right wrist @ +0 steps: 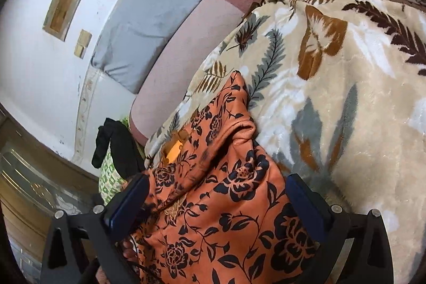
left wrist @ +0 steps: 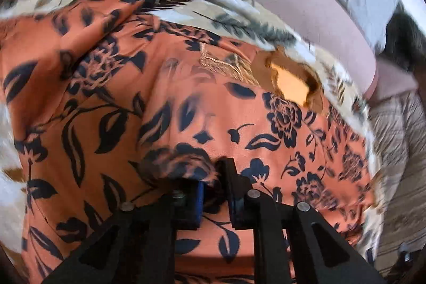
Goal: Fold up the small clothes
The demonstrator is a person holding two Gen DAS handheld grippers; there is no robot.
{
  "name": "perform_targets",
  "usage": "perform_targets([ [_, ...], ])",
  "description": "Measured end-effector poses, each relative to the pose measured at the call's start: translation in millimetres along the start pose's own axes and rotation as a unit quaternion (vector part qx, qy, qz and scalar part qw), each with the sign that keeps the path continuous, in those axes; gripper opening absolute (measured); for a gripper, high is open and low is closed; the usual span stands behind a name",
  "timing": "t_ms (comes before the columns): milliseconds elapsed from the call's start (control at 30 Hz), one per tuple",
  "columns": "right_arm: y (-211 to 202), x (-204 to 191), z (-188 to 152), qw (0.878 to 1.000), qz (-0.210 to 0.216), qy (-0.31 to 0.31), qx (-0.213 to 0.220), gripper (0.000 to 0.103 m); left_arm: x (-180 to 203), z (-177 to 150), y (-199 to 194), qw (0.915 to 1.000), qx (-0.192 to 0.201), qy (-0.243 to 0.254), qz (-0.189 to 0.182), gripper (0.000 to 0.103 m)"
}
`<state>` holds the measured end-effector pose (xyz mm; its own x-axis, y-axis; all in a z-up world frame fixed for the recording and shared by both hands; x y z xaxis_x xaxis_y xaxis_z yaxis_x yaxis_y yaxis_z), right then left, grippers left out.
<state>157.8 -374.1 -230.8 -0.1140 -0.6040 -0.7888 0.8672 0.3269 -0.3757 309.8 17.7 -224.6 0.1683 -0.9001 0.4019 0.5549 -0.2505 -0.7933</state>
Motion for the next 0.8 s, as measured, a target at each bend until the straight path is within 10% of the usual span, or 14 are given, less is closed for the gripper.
perform_targets([
  [300,13,0,-9,1.0,-0.016,-0.009,-0.017,0.103,8,-6,2,0.9992,-0.016,0.022,-0.031,0.029],
  [367,16,-1,-11,1.0,-0.019,-0.014,-0.02,0.103,3,-2,-1,0.9995,-0.014,0.021,-0.021,0.006],
  [533,18,-1,-13,0.999,-0.023,-0.021,-0.028,0.103,8,7,-19,0.9958,0.056,0.073,0.005,0.005],
  [800,61,-30,55,0.994,-0.039,-0.087,-0.046,0.103,-3,-3,-3,0.9928,0.041,0.113,-0.001,0.007],
])
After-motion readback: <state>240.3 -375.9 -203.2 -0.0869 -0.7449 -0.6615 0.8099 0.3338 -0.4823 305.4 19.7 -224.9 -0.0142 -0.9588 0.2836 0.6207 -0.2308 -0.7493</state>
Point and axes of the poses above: each gripper's, at about its wrist camera, not at the fingertips, and y roughly the way its jaws point, x to its right, z to its top, the point moved 5 cm from there along y, roughly the way its jaws point, and after that the axes turned 3 degrees about x, right-handed, at the moved point
